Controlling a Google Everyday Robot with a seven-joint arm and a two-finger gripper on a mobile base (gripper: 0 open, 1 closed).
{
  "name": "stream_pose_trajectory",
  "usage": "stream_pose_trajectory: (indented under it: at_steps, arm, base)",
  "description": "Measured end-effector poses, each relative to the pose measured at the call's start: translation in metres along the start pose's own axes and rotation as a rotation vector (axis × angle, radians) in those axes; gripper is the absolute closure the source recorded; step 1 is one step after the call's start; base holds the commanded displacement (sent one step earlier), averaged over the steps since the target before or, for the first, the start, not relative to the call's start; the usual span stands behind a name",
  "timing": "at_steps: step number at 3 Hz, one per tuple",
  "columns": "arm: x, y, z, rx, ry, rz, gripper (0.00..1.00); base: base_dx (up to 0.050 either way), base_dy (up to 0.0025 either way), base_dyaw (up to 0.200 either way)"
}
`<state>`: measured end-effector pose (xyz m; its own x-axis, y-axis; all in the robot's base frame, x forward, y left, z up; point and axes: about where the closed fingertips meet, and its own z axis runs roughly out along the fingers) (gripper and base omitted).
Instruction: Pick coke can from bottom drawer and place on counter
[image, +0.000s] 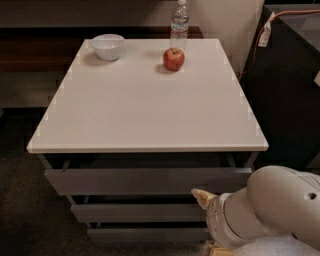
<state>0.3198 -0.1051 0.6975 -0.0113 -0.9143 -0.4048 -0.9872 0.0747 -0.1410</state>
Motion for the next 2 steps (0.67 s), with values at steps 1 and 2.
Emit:
stream_pose_trajectory:
  at_steps: [1, 2]
  arm:
    - [0.0209, 0.0067, 0.0469, 0.02, 0.096, -0.032, 0.0]
    - [0.0209, 0.0067, 0.0469, 0.02, 0.096, -0.032, 0.0]
  base:
    - [0.0, 0.0, 0.0]
    - [0.0, 0.0, 0.0]
